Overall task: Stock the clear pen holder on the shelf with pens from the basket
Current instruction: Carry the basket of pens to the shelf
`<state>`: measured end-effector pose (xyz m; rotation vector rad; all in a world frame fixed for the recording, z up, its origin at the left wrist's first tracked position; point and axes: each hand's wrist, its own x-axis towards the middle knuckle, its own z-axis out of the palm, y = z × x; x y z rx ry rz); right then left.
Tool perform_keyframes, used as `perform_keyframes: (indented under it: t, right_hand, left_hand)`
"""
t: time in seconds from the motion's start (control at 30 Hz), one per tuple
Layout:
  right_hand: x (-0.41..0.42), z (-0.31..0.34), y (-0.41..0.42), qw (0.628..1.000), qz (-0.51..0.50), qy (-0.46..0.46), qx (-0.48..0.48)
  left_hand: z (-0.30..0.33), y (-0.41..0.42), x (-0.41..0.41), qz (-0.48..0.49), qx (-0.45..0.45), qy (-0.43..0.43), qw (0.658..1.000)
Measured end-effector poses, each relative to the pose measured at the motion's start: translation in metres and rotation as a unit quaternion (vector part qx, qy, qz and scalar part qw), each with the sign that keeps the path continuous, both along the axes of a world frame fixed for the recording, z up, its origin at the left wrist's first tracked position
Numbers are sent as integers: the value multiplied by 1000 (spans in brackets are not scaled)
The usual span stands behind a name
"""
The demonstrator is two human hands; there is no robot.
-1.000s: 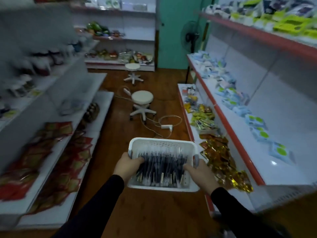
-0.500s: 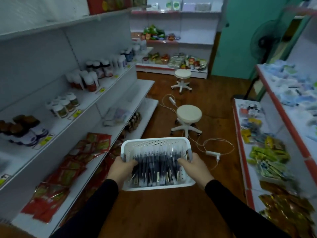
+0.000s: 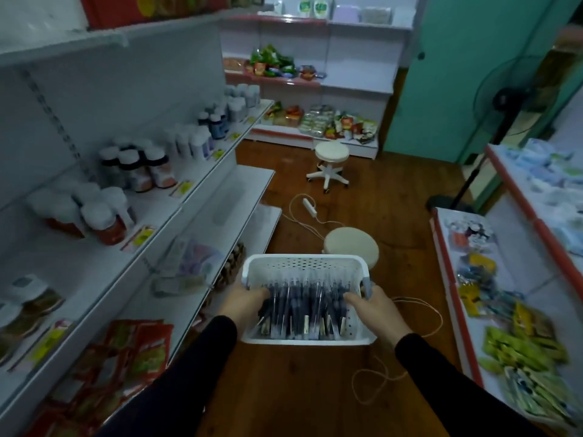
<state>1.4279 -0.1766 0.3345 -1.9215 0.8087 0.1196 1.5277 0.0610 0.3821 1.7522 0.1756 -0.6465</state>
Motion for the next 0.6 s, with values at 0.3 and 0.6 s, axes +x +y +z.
perform_keyframes:
  t: [0.3,0.6]
  right_hand:
    - [188,6,-95,1000,4,-7,23]
    - [402,-9,-180,986,160,37,43]
  left_hand:
    - [-10,-94,179,-4,24,-16,1000]
    - [1,-165,302,182,15,10,983]
